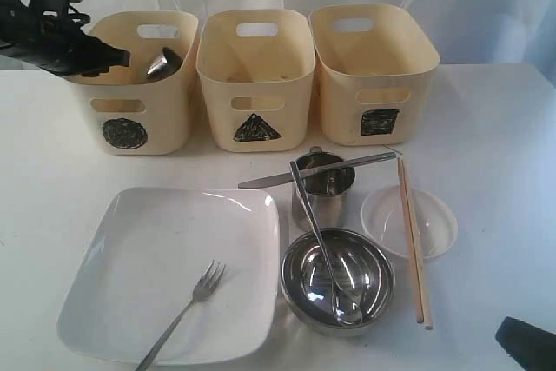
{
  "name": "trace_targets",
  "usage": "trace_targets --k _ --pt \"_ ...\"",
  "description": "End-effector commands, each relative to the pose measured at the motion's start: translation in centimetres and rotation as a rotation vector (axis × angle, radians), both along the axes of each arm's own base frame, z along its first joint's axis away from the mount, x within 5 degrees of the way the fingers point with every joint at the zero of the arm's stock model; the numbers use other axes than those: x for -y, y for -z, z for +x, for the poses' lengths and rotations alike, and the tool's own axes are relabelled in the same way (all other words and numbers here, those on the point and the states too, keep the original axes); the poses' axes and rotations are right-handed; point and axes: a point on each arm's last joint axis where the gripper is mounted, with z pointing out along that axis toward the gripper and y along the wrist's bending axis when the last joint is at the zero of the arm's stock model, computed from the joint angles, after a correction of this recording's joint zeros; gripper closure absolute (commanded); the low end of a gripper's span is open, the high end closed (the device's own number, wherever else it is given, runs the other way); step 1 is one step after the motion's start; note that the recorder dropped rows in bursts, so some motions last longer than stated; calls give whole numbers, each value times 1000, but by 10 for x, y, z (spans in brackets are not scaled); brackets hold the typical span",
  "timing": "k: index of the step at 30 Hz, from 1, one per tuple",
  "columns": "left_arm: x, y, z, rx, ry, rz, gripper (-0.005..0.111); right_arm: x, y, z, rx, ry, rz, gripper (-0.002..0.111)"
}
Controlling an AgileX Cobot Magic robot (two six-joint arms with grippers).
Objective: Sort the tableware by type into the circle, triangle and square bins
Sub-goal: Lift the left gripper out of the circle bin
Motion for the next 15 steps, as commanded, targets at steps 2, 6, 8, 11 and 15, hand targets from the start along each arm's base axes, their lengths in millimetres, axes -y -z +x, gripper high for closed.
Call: trace_targets --k 2,6,8,11,15 --pt "6 -27 -4 54 8 -23 69 0 1 0 6 -1 -4 108" --pt "13 -49 -11 96 27 -30 69 0 1 0 6 -1 -4 108" --pt "18 -60 -17 106 43 -33 69 0 1 0 6 -1 -4 108" --pt "30 -67 -27 61 89 -30 69 0 1 0 6 -1 -4 108" --pt "49 -62 -41 -51 162 -19 69 0 1 0 6 -1 -4 108"
